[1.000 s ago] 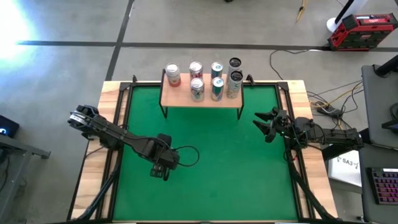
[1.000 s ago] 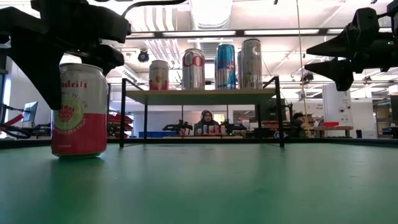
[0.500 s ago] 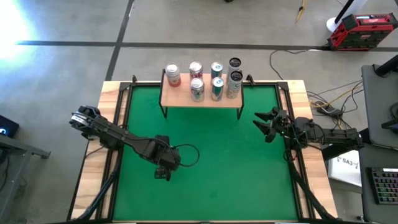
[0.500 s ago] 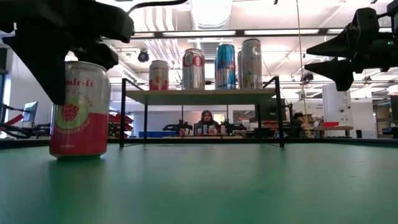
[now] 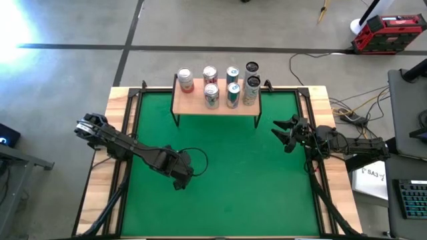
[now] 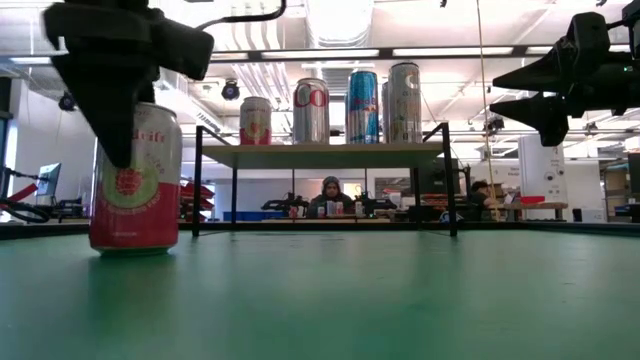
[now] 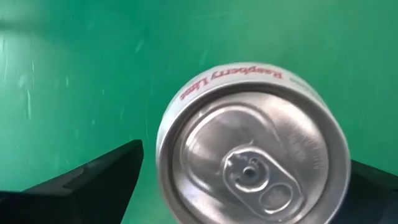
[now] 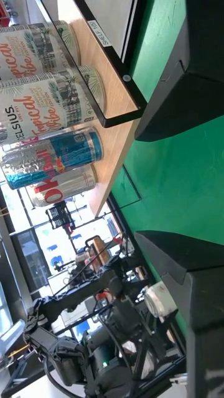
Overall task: Place canned beverage on shelf
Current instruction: Put the pink-white soda can on the shelf aligned with the other pink-white soda can
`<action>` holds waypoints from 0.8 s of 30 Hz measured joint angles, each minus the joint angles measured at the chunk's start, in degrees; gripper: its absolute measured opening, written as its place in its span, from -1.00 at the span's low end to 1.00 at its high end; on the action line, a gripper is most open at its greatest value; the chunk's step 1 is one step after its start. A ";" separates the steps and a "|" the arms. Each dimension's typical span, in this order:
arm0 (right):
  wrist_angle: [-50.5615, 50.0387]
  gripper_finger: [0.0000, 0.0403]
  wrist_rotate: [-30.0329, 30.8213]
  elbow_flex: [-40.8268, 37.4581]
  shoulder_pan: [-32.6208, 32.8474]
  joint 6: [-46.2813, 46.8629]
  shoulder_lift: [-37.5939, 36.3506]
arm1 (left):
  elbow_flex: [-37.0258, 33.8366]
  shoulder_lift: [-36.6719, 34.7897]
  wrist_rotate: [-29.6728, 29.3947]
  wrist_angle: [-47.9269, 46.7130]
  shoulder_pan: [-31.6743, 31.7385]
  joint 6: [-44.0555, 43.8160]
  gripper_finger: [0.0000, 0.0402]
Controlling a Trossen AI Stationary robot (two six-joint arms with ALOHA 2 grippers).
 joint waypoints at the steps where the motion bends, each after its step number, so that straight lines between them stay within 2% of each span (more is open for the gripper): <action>1: 0.00 0.18 0.00 0.00 0.00 0.00 0.00 | 0.00 0.00 0.00 -0.10 0.00 -2.67 0.99; 6: 0.00 0.18 -0.02 0.00 0.00 -0.01 0.00 | 0.18 -0.03 0.91 -0.41 0.00 -14.32 0.99; 15: 0.00 0.18 0.00 0.00 0.01 0.00 0.00 | 3.29 -0.10 2.08 -1.82 0.00 -27.04 0.99; 20: 0.00 0.18 -0.01 -0.01 0.02 -0.01 -0.01 | 5.86 -0.11 2.34 -2.47 0.00 -44.78 0.99; 24: 0.00 0.18 -0.01 -0.02 0.01 0.00 -0.01 | 7.89 1.26 2.34 -2.50 0.00 -62.89 0.99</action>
